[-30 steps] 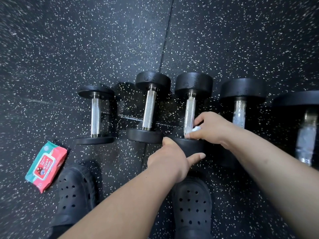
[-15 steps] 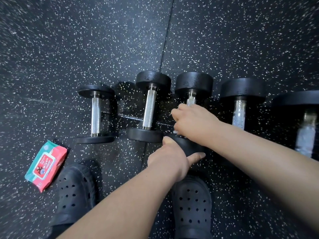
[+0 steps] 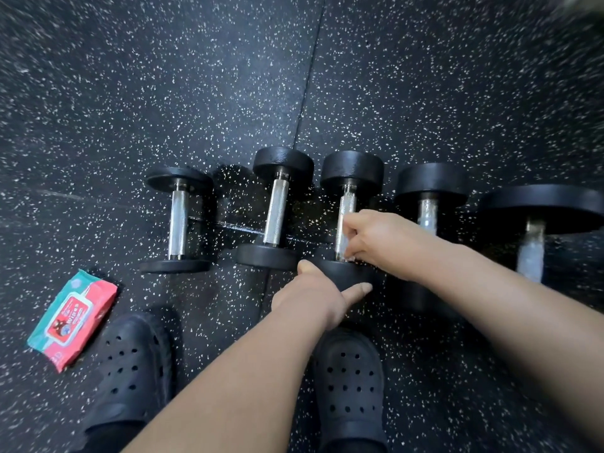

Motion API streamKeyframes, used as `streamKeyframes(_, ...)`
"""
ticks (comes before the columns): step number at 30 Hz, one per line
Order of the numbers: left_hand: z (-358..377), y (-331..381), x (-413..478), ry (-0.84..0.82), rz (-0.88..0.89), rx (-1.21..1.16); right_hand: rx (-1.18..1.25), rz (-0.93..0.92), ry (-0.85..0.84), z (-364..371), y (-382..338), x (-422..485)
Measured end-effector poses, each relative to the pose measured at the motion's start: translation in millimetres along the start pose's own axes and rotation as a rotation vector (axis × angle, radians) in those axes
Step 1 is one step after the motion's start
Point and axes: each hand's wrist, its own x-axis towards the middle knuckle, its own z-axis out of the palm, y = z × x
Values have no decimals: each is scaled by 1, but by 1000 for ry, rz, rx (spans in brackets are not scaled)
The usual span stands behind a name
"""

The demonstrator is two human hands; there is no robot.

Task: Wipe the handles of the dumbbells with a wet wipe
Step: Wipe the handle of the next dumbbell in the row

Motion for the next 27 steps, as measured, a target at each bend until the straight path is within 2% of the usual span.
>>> streamKeyframes(3, 0, -2, -12, 83, 27, -55, 55, 163, 195, 2, 9, -21)
streamKeyframes(6, -10, -5, -34, 181, 92, -67, -13, 114, 307, -7, -1, -36)
streamKeyframes(9, -26, -8, -59, 229, 181, -34, 36, 184, 327, -32, -19, -55)
streamKeyframes(14, -53, -4, -108, 308, 330, -74, 249, 310, 360, -87, -56, -96)
streamKeyframes(22, -66, 6, -180, 339, 598, -307, 307, 379, 458, -144, -98, -169)
streamKeyframes(25, -60, 21, -182, 321, 626, -426, 351, 365, 407, -144, -93, -178)
streamKeyframes(27, -49, 33, -176, 293, 635, -491, 464, 371, 449, -135, -79, -175)
